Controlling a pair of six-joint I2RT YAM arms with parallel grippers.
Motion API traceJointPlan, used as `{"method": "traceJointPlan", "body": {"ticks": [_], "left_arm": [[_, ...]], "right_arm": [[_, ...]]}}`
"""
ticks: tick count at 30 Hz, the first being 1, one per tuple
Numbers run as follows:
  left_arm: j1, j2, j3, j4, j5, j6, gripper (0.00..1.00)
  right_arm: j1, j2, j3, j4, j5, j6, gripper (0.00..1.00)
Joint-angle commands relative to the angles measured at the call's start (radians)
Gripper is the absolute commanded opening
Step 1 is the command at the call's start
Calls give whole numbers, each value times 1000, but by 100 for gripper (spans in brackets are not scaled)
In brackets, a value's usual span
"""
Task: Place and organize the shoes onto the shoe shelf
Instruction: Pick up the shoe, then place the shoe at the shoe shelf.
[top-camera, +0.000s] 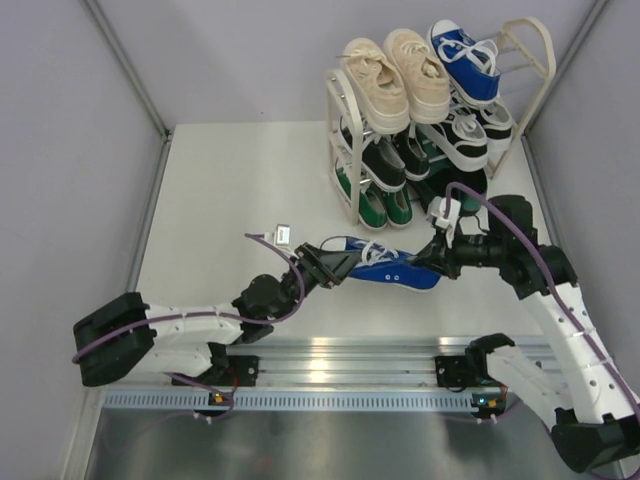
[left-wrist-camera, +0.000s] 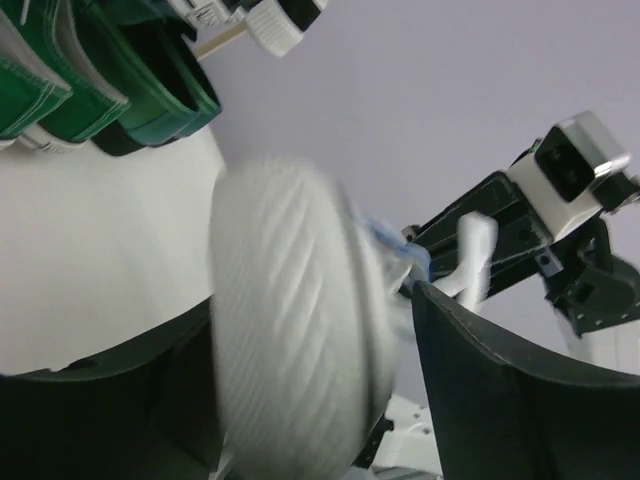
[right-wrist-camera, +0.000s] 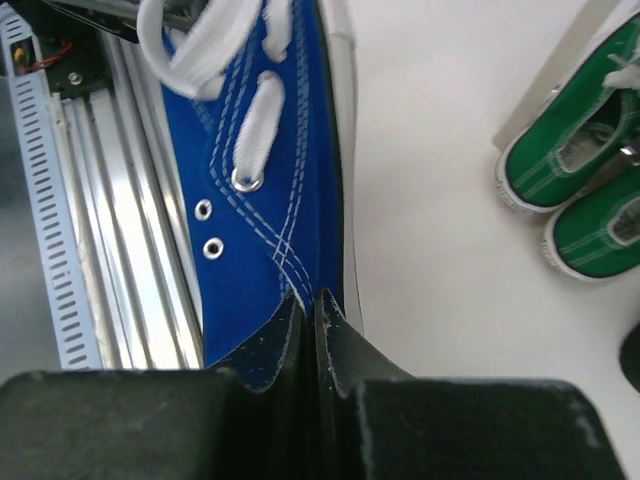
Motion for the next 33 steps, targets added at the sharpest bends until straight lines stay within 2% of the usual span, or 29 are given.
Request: {"method": "traceJointPlan", "body": {"ticks": [1,6,11,16,19,23,25,28,33], "left_arm": [[2,-71,11,89,14,-6,78],[2,-158,0,17,42,34,86],[2,-289,5,-178,45,106,86],[2,-485,-3,-357,4,173,87],[2,-615,0,-497,-28,210,87],[2,-797,-3,-693,-70,239,87],[2,-850,-1,-800,-88,244,87],[2,-939,-10,-894,-96,239,87],[2,-1034,-38,-951,-96,219,87]], "right_arm": [[-24,-76,93,29,16,47,0],[-107,-144,128,75,1,130,0],[-187,-161,154,115,-4,200,0],[-237,-156,228,133,60,254,0],[-260,-142,337,138,93,294,0],[-270,-40,568,115,130,390,0],[-274,15,633,129,123,421,0],[-313,98,763,140,108,470,0],[-369,203,946,225,120,545,0]]}}
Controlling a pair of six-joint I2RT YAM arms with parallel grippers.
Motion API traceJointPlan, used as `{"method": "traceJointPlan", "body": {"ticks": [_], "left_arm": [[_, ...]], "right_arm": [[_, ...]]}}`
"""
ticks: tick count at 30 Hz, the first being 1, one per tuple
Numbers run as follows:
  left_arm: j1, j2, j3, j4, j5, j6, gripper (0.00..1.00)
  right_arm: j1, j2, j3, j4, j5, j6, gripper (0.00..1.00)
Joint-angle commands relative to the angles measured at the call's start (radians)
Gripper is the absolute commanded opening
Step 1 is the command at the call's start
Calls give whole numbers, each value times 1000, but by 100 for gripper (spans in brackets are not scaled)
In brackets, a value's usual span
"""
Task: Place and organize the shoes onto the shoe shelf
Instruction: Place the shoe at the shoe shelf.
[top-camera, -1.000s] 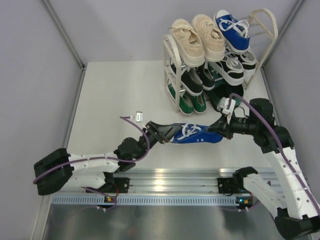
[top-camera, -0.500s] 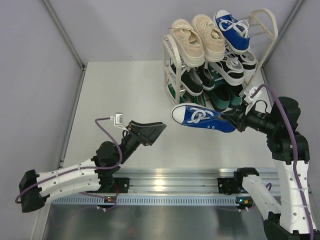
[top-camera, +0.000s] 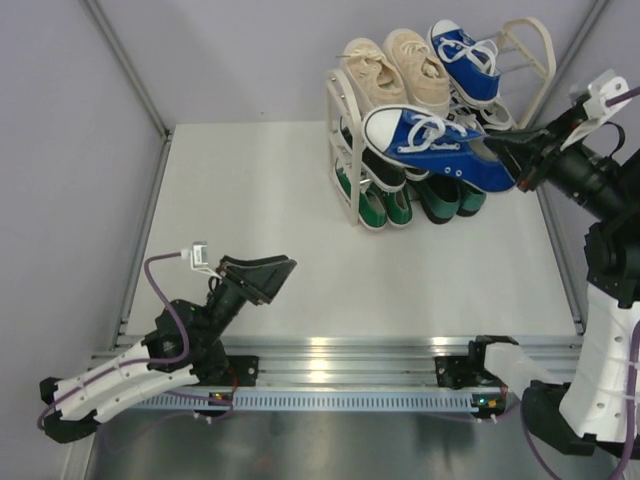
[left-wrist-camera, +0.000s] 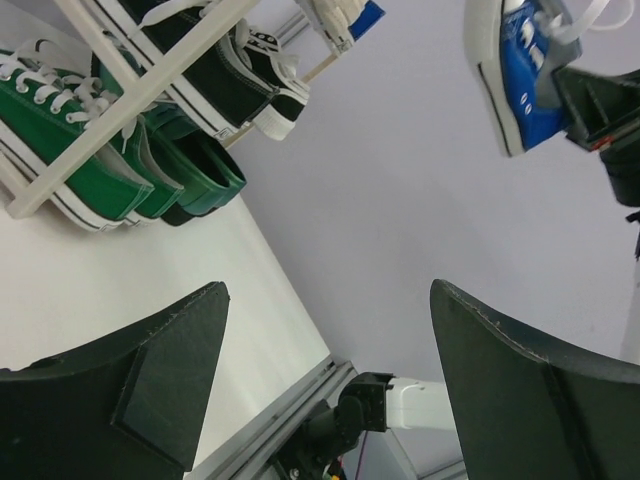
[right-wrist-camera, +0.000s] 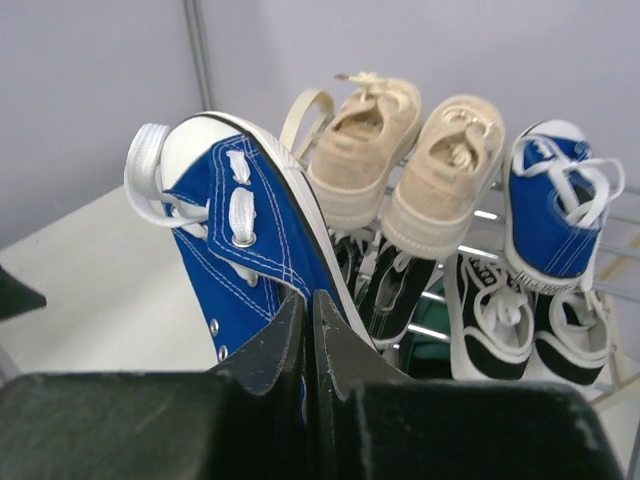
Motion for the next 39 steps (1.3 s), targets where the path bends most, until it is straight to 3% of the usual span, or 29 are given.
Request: {"method": "traceJointPlan", "body": {"ticks": [1,9,17,24,39], "left_arm": [[0,-38,-27,-92,-7,6,87],[0,-52,-50,-100,7,-15,87],[0,-53,-47,-105,24,-22,87],[0,-52,-43,-128,38,-29,87],[0,-49,-61,-132,18,-48,87]], "right_arm": [[-52,94,135,200,13,108,0],[-231,358,416,433,41,335,0],[-253,593,536,610,225,448,0],[-231,721,540,696,352,423,0],[-148,756,315,674,302,297,0]]}}
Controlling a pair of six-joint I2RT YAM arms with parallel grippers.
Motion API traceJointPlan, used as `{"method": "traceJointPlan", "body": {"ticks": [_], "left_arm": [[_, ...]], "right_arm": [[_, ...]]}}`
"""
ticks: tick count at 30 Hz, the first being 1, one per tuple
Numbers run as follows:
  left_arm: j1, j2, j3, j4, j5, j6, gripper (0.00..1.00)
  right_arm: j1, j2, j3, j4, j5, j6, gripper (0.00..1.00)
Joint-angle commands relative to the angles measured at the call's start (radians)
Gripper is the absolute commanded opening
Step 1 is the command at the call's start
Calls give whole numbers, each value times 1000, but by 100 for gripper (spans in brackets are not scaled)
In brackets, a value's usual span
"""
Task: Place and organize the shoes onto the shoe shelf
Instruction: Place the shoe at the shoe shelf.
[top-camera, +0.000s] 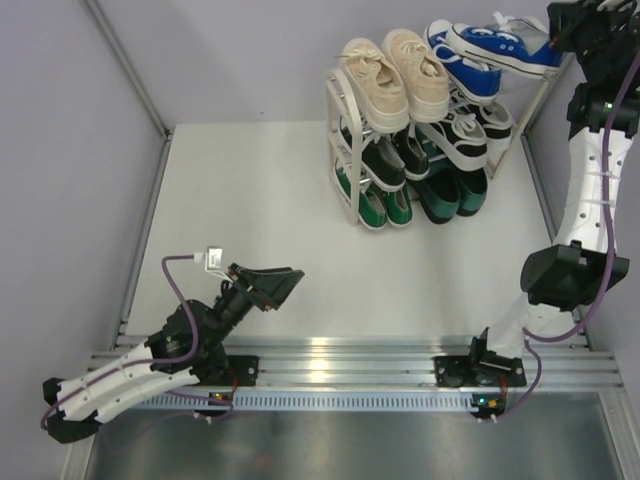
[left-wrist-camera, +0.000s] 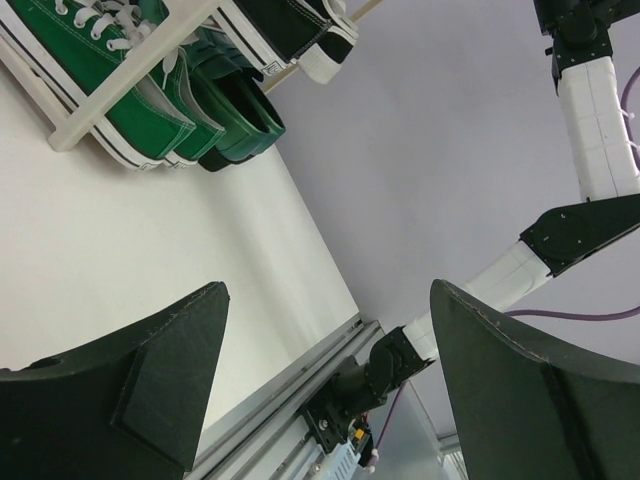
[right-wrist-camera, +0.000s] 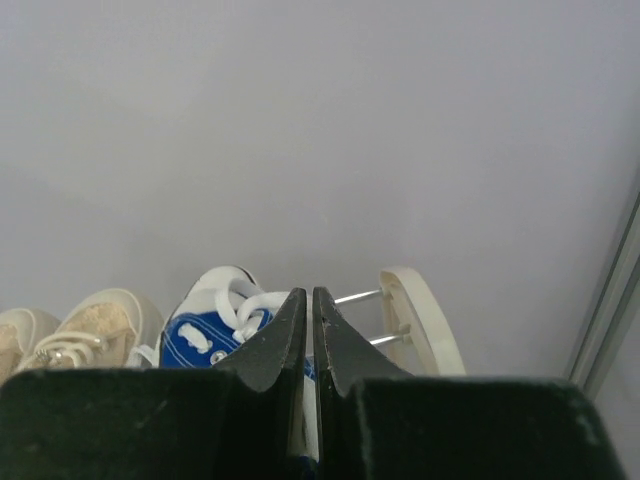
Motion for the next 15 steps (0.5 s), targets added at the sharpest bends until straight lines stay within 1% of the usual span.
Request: {"method": "traceJointPlan", "body": {"ticks": [1,5,6,8,9,11,14,15], "left_arm": [[0,-6,-14,10,0,-1,87],[0,-7,-25,10,3,-8,87],[0,-7,-27,10,3,-10,87],[0,-6,-30,12,1,-12,87],[0,-6,-30,12,1,-12,87],[0,-6,-30,12,3,-10,87],[0,-6,-31,12,9,-10,87],[0,-6,-36,12,10,-10,87]], "right_arm": [[49,-8,-72,-3,-36,-56,0],[51,0,-94,-75,-122,-111,0],[52,-8,-106,-79,-125,-119,2],[51,-11,-126,-111,-133,-151,10],[51,-10,-131,-124,-138,-163,19],[46,-8,-134,-162,-158,-188,27],[31,-22,-152,-171,-182,-199,36],[28,-39,-155,-171,-188,-203,44]]}}
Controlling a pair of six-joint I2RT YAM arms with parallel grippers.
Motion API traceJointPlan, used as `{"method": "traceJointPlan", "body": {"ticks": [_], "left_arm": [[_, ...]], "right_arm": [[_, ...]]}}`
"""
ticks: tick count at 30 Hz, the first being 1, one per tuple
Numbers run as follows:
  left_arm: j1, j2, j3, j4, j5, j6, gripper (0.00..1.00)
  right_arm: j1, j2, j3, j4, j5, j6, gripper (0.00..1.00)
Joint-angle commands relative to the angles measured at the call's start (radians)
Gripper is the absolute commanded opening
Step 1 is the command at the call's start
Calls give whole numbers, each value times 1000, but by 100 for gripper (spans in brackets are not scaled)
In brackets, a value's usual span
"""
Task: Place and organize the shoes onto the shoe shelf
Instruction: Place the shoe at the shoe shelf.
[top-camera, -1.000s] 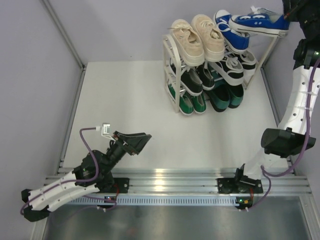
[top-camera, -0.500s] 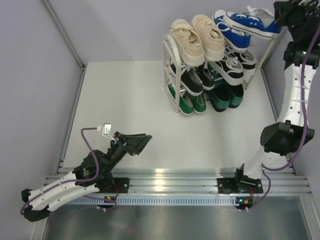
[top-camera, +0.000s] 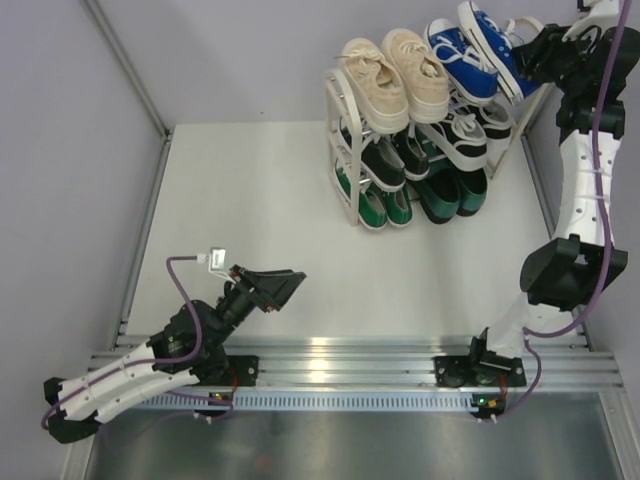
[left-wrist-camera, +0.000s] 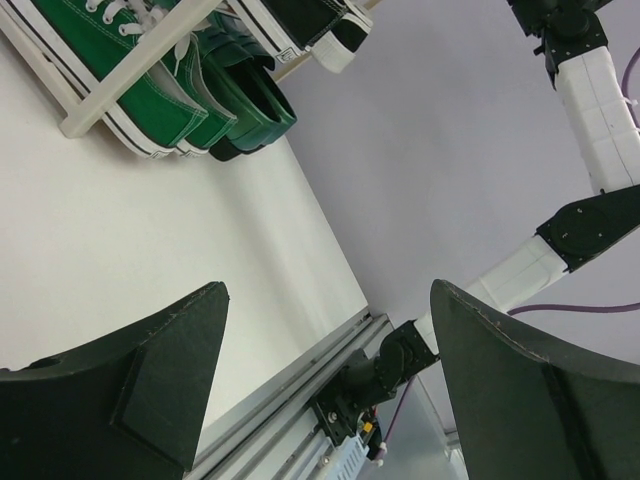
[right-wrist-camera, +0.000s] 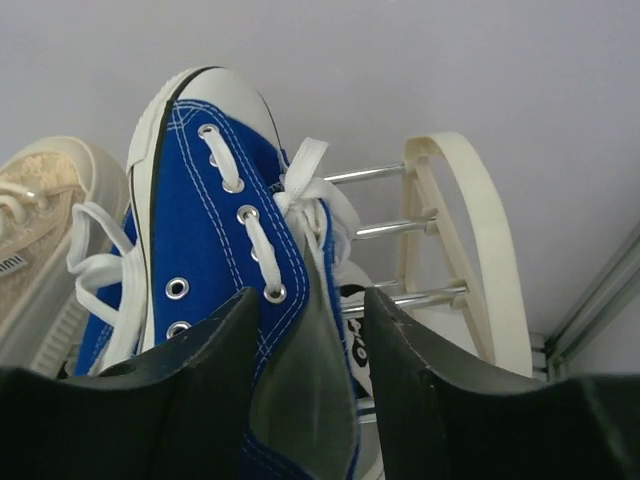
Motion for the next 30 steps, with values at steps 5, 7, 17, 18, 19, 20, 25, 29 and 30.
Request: {"method": "traceJointPlan", "body": {"ticks": [5,7,17,18,19,20,25,29,30], "left_arm": [[0,-6,-17,21,19,-1,87],[0,-6,-17,24,20,-1,87],[0,-6,-10,28,51,11,87],[0,-6,-7,28,54,11,87],[0,-7,-6,28,60,13,87],[0,-7,-4,27,66,14,87],[0,-9,-3,25,71,16,87],[0,-7,-7,27,68,13,87],[0,-7,-9,27,68,13,87]], "right_arm": [[-26,-93,-6,-10,-108,-33,71],[-38,-111,16,-14,-135,-31,74],[-67,-102,85,-197,-246,-174,80],[-67,-90,97,-221,-238,-216,80],[-69,-90,108,-252,-228,-241,80],[-70,-94,105,-254,-197,-263,81],[-109,-117,97,-238,-142,-315,82],[-179,-84,129,-241,-157,-263,80],[-188,-69,129,-243,-157,-243,80]]}}
